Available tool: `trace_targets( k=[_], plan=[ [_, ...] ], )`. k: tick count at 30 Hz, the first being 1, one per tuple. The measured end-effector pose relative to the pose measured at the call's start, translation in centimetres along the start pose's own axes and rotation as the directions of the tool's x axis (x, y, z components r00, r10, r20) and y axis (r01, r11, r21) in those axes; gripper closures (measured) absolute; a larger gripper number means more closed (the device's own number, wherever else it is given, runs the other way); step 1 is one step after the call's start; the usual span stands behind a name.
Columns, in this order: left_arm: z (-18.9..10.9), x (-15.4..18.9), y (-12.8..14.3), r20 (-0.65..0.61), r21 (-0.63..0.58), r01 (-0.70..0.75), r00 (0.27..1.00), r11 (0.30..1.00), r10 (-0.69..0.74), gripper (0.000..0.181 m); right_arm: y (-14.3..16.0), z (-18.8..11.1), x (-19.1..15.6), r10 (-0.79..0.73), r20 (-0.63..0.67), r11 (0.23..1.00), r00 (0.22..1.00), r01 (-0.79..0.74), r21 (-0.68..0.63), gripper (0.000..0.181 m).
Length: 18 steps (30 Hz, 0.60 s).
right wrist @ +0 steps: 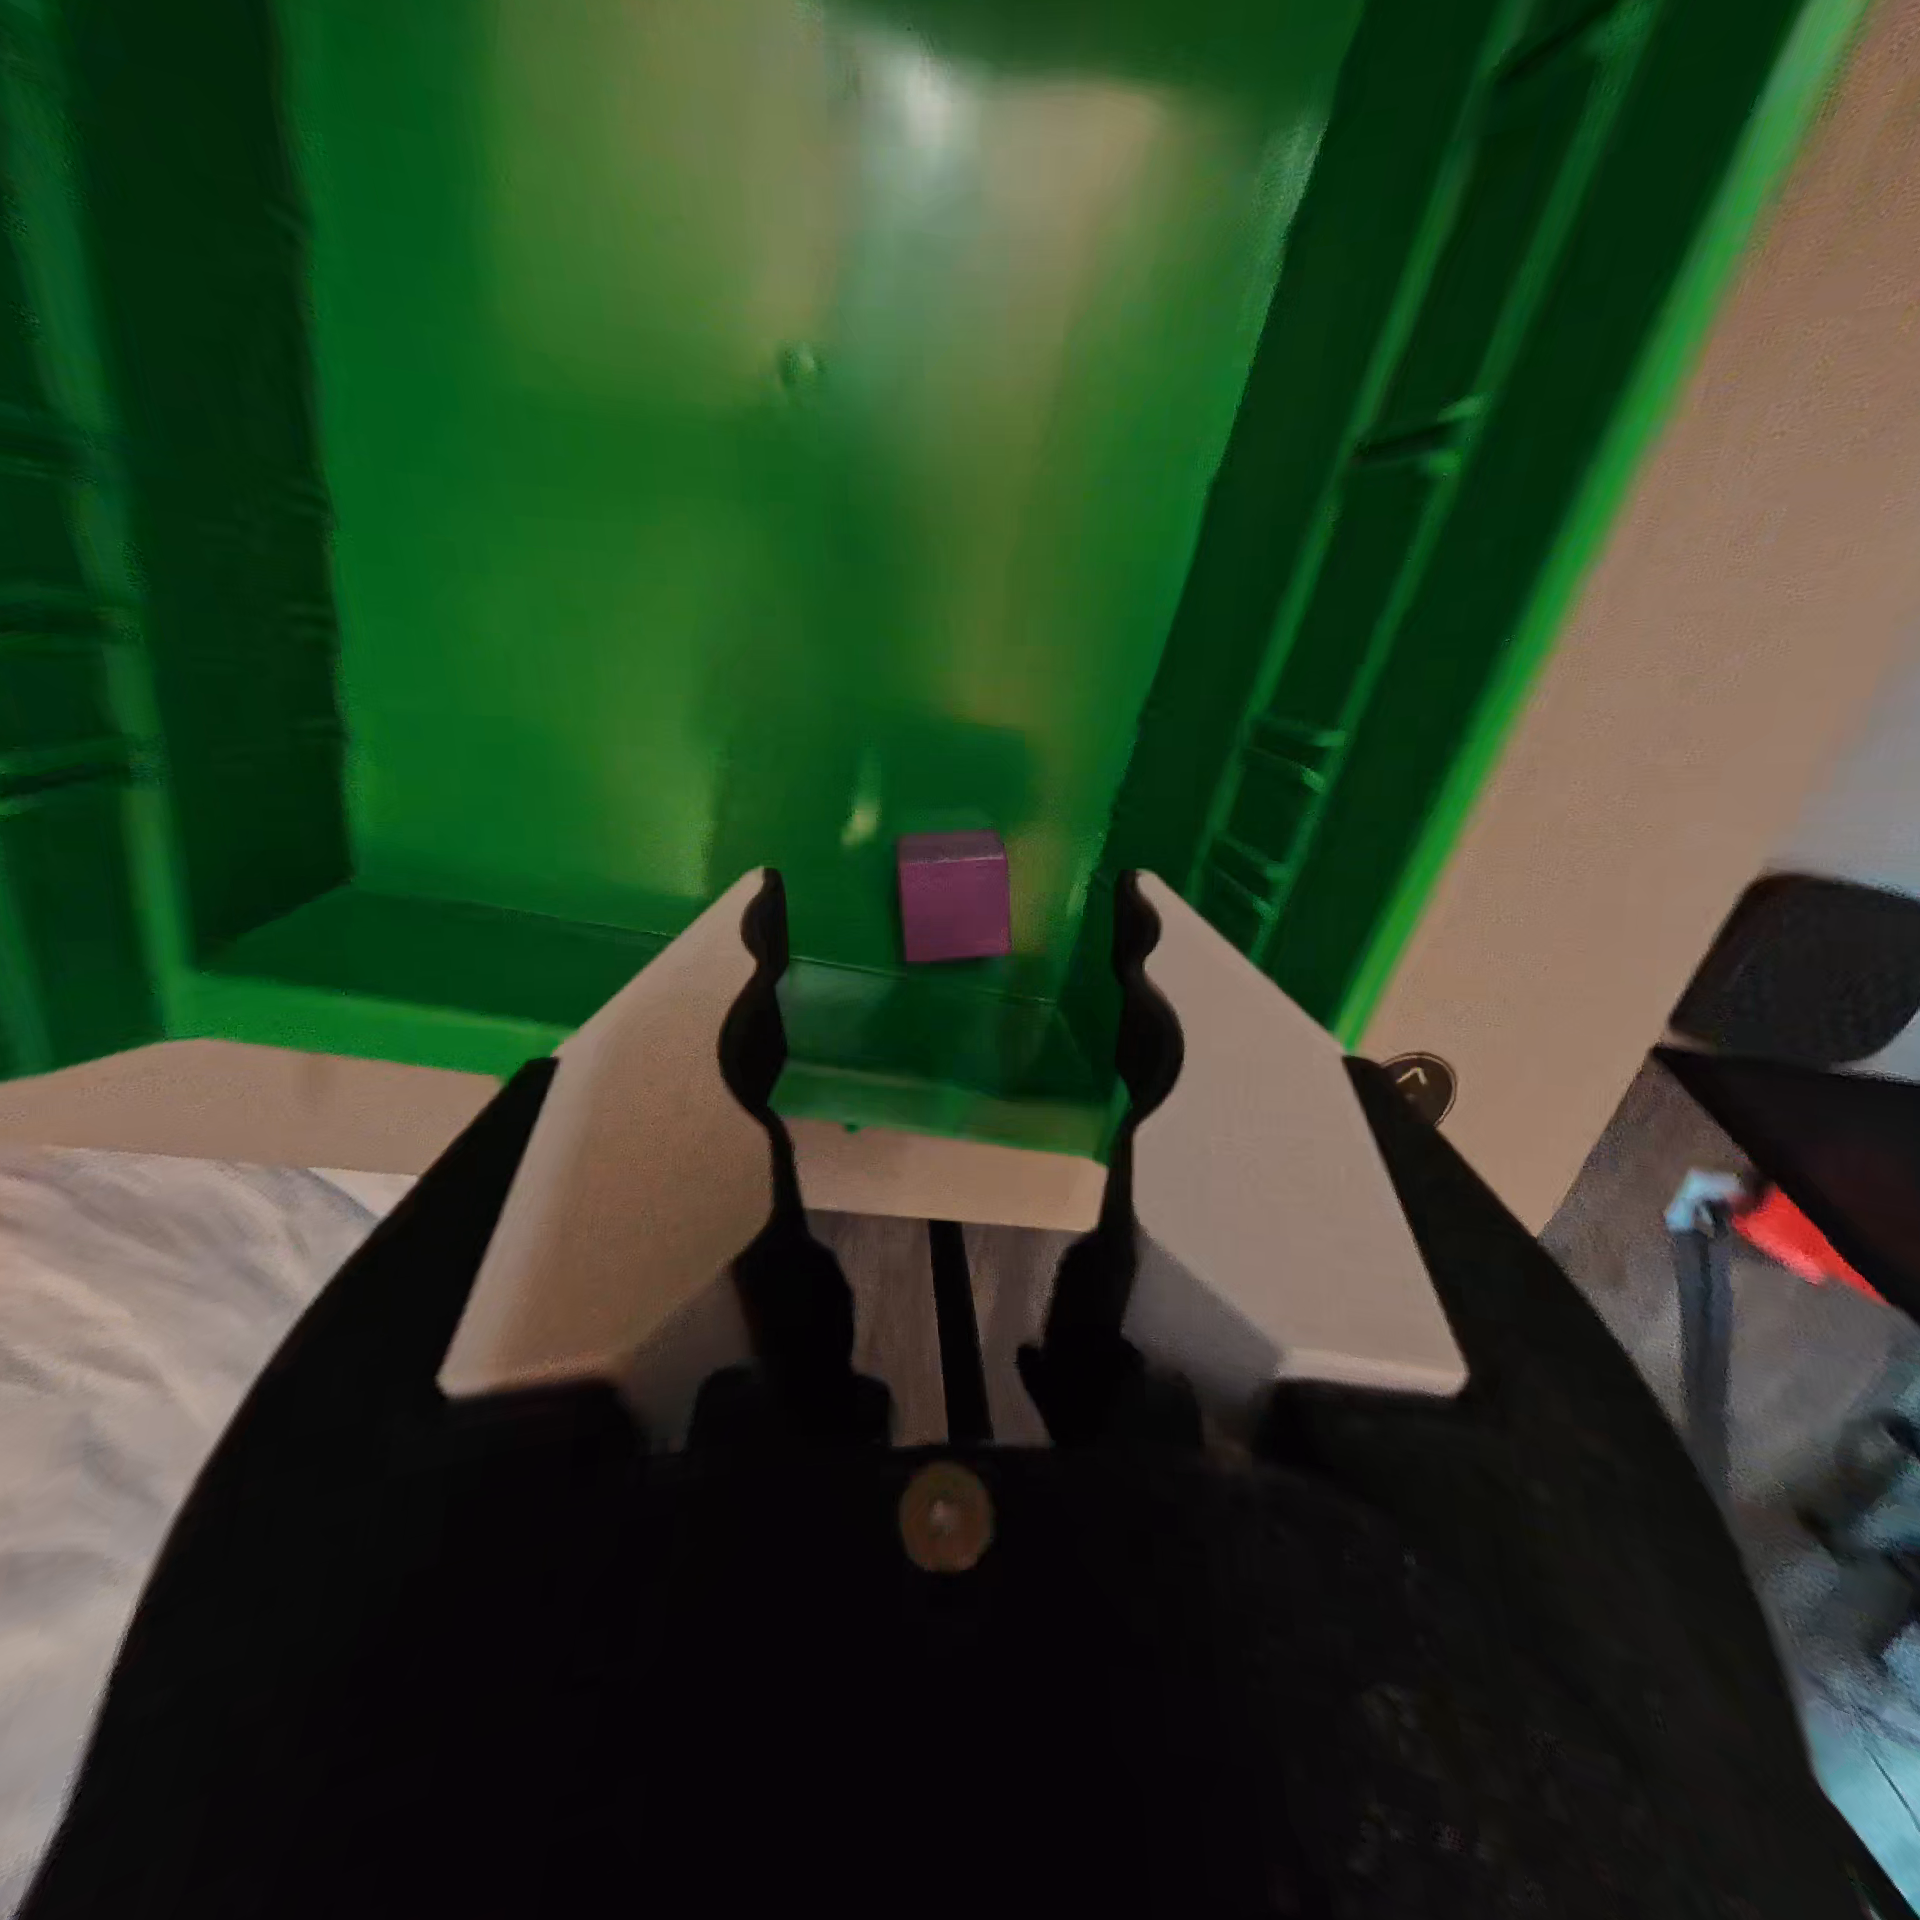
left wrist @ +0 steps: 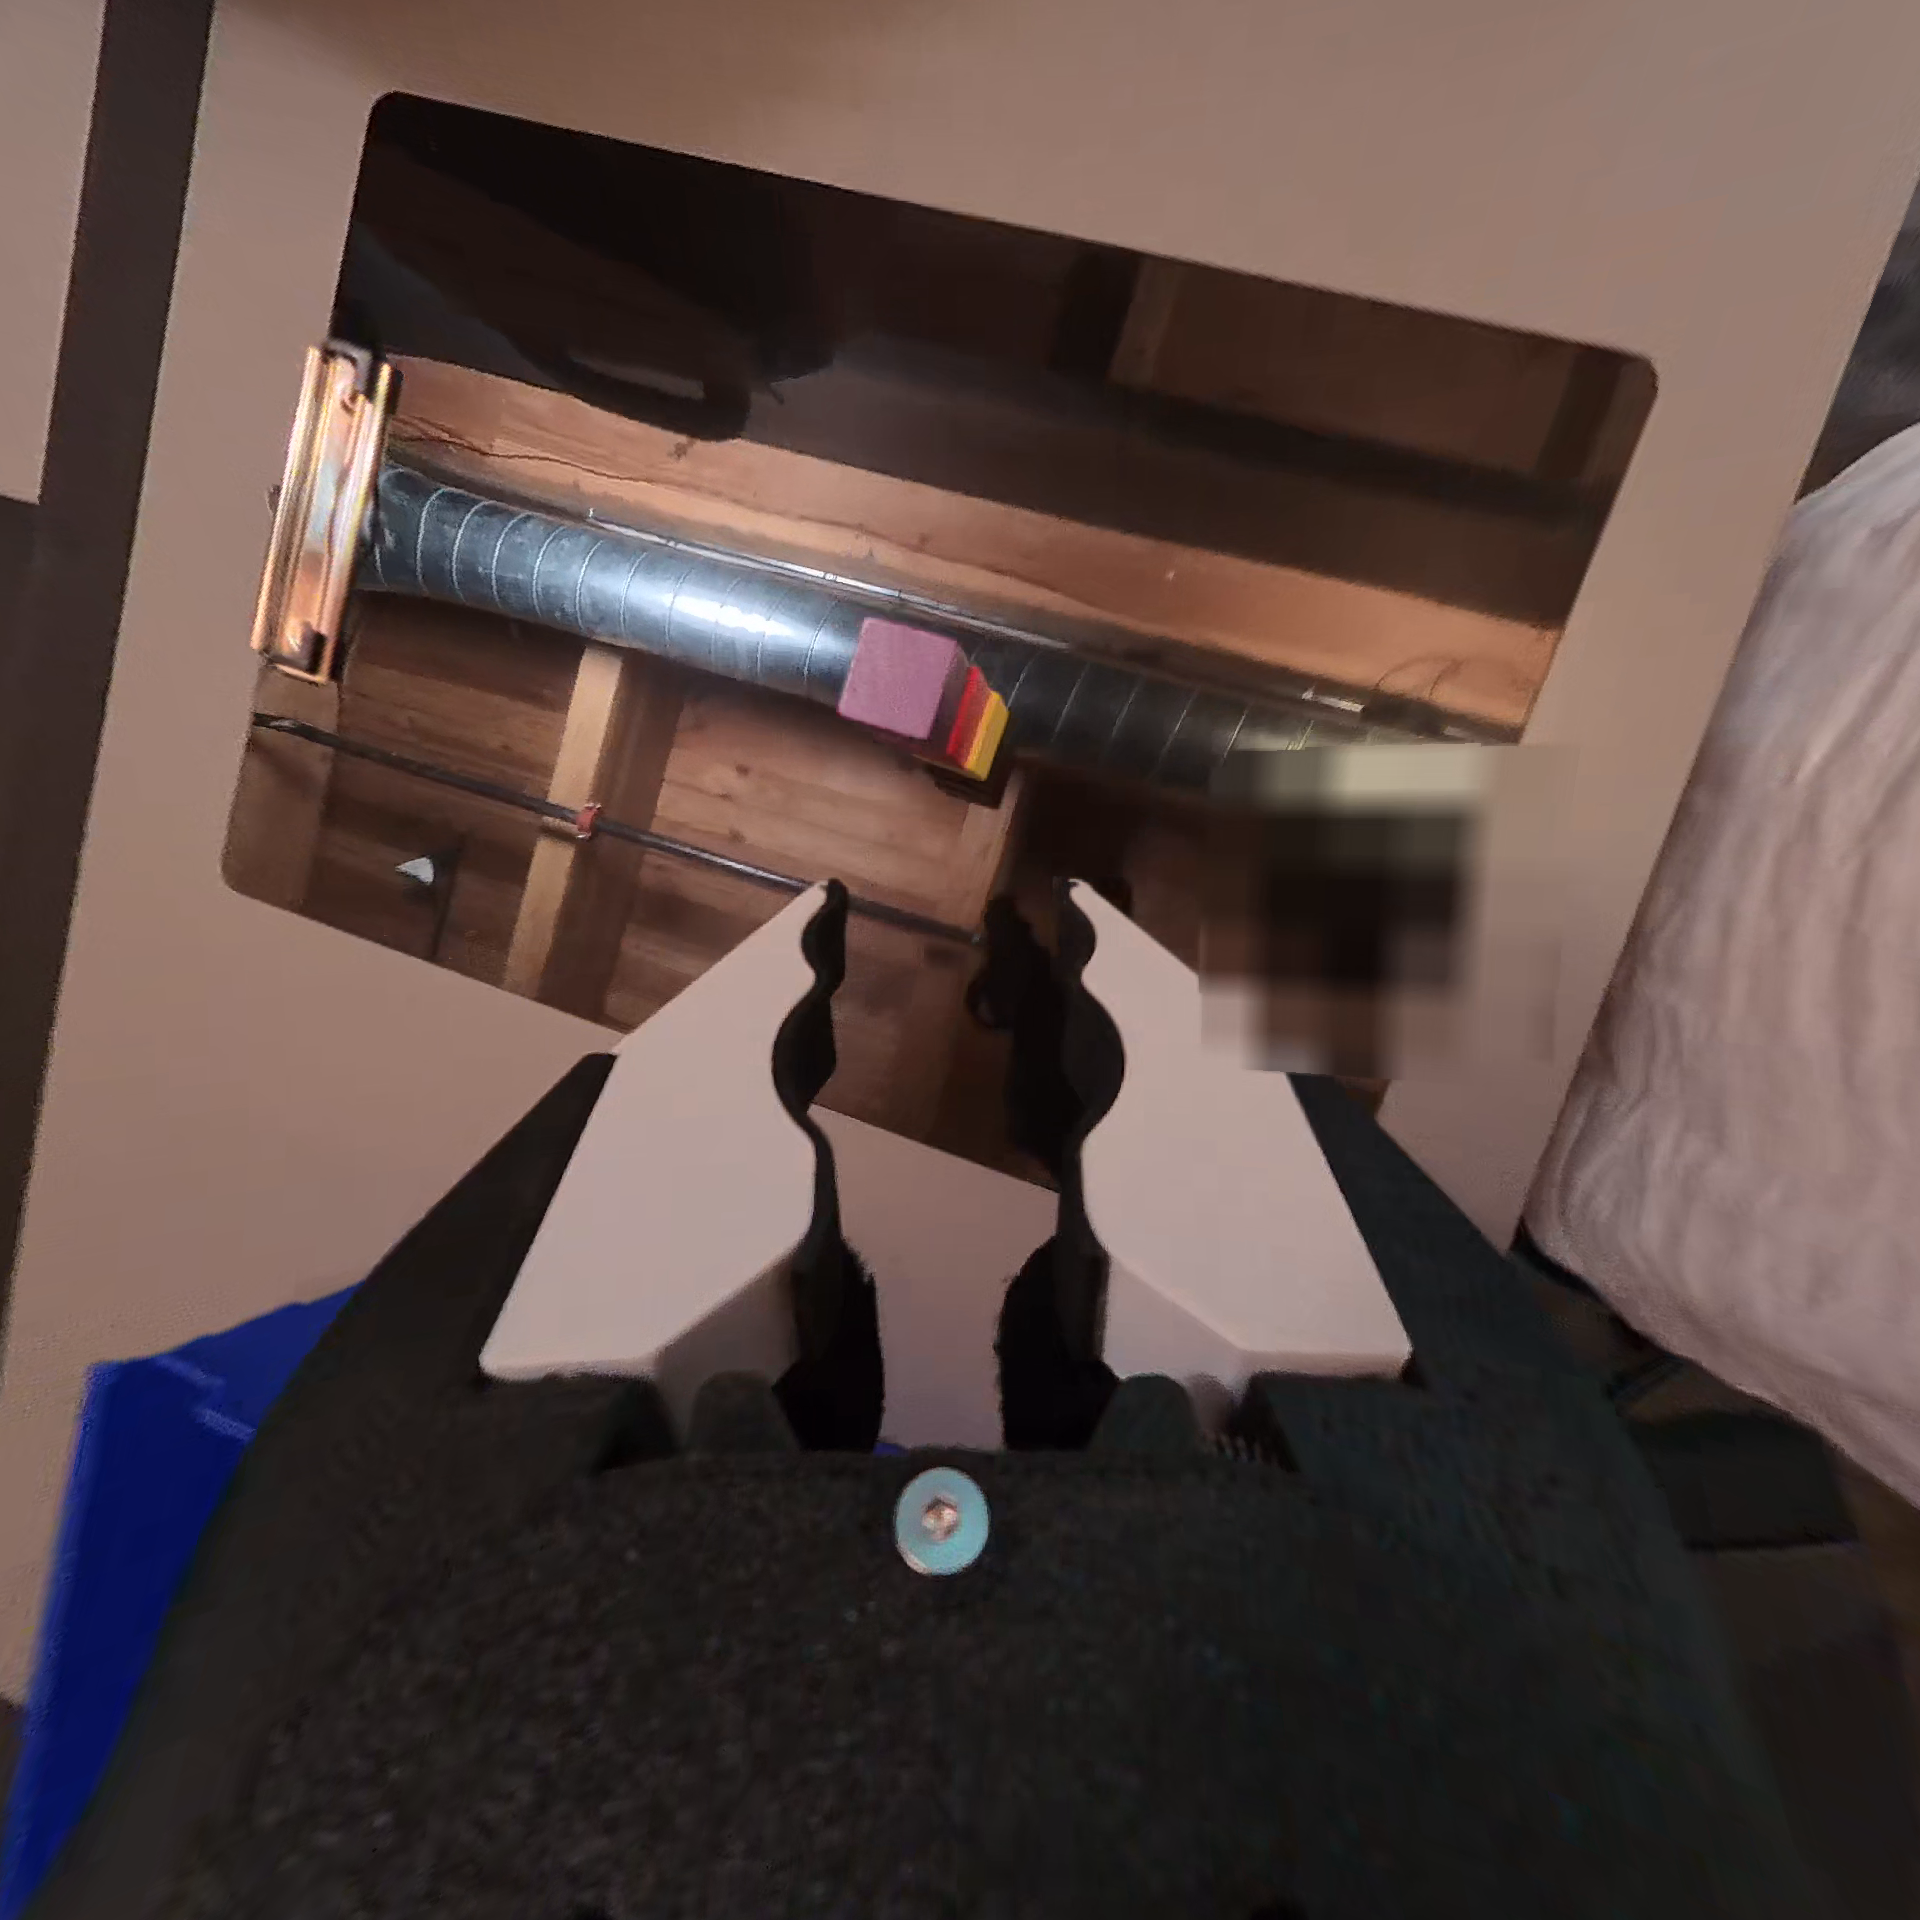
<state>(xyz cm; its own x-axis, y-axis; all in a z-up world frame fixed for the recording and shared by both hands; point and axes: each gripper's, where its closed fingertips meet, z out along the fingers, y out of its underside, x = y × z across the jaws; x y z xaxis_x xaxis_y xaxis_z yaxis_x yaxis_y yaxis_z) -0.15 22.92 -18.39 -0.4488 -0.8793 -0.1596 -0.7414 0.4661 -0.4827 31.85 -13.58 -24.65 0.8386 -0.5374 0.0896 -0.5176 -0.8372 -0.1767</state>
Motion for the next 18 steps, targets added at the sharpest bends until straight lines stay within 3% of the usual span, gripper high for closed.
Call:
trace_targets(
  k=[2, 4, 5, 7, 8, 9, 11, 14, 18],
  plan=[
    [0.3, -0.5, -0.7, 0.009, -0.013, -0.034, 0.999, 0.999, 0.034, 0.14, -1.5, -3.7, -1.3, 0.028, 0.013, 0.974, 1.0, -0.03, 0.224, 0.119],
    [0.7, -0.9, -1.3, 0.006, -0.021, -0.059, 0.998, 0.998, 0.059, 0.14, -3.0, -7.4, -4.4, 0.007, 0.086, 0.875, 0.996, -0.048, 0.482, 0.119],
    [1.0, -1.0, -1.5, -0.004, -0.025, -0.066, 0.998, 0.997, 0.066, 0.14, -3.6, -9.1, -7.0, -0.041, 0.15, 0.795, 0.988, -0.059, 0.604, 0.119],
    [1.8, -1.1, -2.1, -0.029, -0.029, -0.074, 0.997, 0.997, 0.073, 0.14, -3.7, -12.8, -14.8, -0.288, 0.306, 0.577, 0.908, -0.091, 0.811, 0.106],
    [2.2, -1.1, -2.3, -0.043, -0.032, -0.082, 0.996, 0.996, 0.08, 0.139, -3.2, -14.5, -18.3, -0.391, 0.338, 0.467, 0.856, -0.132, 0.874, 0.107],
    [2.8, -1.0, -2.4, -0.062, -0.034, -0.094, 0.994, 0.995, 0.092, 0.139, -2.8, -15.2, -20.7, -0.428, 0.346, 0.403, 0.835, -0.166, 0.9, 0.108],
    [4.0, -0.8, -2.6, -0.088, -0.046, -0.124, 0.989, 0.991, 0.12, 0.139, -1.9, -14.2, -25.1, -0.457, 0.404, 0.411, 0.793, -0.214, 0.886, 0.109],
    [6.1, -1.0, -2.2, -0.114, -0.092, -0.167, 0.981, 0.982, 0.156, 0.14, -0.5, -11.7, -31.1, -0.5, 0.527, 0.527, 0.687, -0.242, 0.815, 0.108],
    [8.1, -1.0, -1.3, -0.169, -0.159, -0.169, 0.975, 0.973, 0.142, 0.141, -0.6, -10.9, -34.9, -0.507, 0.614, 0.558, 0.605, -0.314, 0.769, 0.108]
  ],
)
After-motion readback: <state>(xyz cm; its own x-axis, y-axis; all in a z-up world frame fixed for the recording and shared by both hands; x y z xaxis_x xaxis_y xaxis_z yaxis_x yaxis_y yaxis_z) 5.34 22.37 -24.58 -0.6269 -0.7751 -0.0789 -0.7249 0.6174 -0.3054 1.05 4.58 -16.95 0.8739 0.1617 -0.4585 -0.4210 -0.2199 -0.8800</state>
